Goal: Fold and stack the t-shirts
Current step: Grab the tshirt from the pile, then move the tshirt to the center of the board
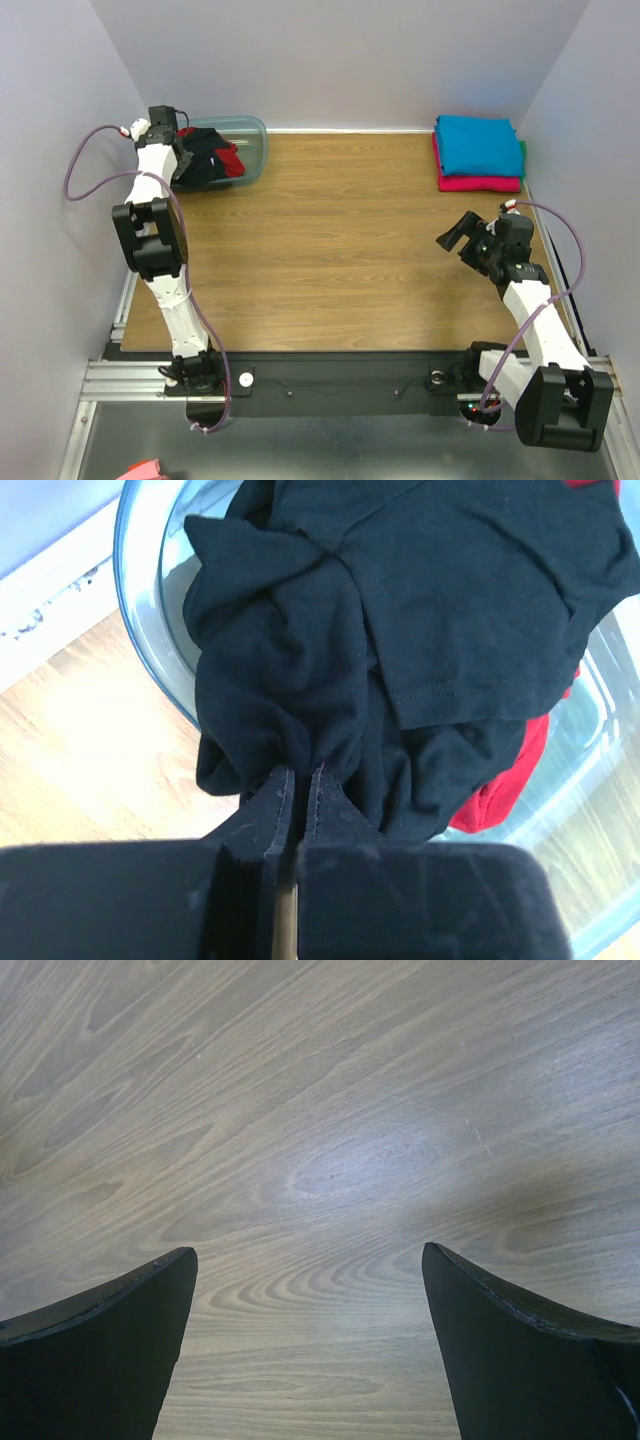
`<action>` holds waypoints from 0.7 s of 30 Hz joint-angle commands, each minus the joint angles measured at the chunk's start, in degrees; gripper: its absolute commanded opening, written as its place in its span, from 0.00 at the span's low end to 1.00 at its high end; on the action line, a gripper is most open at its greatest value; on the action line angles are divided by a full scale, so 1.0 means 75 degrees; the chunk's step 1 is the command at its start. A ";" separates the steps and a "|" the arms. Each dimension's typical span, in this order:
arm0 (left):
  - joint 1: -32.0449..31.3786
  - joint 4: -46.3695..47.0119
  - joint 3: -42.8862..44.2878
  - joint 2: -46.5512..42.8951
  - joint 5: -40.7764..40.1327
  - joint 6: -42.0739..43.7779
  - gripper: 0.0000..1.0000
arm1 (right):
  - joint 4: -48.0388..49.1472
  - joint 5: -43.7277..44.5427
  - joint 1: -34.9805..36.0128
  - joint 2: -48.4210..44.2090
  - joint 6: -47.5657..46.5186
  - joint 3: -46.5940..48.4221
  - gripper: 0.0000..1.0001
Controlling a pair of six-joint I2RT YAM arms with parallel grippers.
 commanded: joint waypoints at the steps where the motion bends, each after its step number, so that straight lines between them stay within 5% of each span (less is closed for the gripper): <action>1: 0.0078 0.0279 -0.0103 -0.0572 0.0190 0.0145 0.00 | 0.0373 0.0173 -0.0024 -0.0182 -0.0121 0.0321 1.00; 12: -0.0121 0.1744 0.0143 -0.2821 0.2603 0.1129 0.00 | 0.0373 0.0196 -0.0024 -0.0194 -0.0109 0.0298 1.00; 21: -0.2404 0.2541 0.0401 -0.4963 0.3143 0.1891 0.00 | 0.0373 0.0149 -0.0024 -0.0369 -0.0109 0.0216 1.00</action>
